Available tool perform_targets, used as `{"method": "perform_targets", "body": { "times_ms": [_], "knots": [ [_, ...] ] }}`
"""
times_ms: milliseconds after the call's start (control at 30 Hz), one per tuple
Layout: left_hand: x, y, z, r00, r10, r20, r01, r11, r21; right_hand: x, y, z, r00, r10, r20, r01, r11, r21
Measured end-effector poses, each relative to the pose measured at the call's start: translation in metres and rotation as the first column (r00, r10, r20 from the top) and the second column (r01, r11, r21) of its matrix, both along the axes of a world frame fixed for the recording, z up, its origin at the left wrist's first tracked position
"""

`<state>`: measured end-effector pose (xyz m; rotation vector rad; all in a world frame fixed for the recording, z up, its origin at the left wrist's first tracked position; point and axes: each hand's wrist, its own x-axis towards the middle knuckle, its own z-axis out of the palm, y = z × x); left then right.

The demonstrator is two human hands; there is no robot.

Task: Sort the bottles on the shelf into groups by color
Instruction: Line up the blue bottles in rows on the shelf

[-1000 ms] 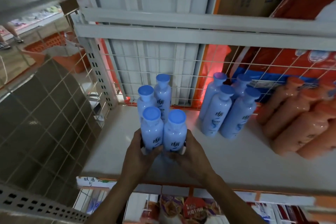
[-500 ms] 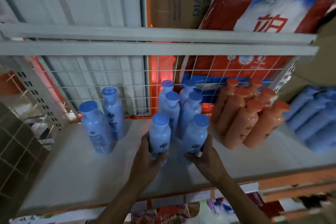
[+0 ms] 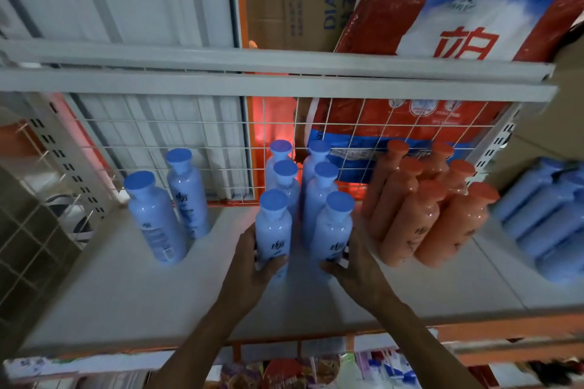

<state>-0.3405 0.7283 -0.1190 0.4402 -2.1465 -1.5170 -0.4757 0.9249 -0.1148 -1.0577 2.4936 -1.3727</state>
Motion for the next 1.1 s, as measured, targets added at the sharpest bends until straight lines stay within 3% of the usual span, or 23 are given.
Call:
{"method": "perform_targets", "body": {
  "times_ms": [367, 667, 1100],
  "knots": [
    [0.000, -0.004, 0.009, 0.996, -0.053, 0.072, 0.054, 0.998, -0.016, -0.006, 0.002, -0.006, 0.998, 0.048, 0.029, -0.048, 0.999, -0.020],
    [0.000, 0.009, 0.016, 0.996, -0.080, 0.045, 0.080, 0.997, 0.004, 0.003, -0.002, -0.004, 0.999, 0.052, 0.012, -0.051, 0.997, -0.060],
    [-0.006, 0.017, 0.015, 0.996, -0.088, 0.023, 0.088, 0.996, 0.001, 0.010, 0.000, -0.005, 1.000, -0.018, 0.023, 0.016, 0.997, 0.071]
  ]
}}
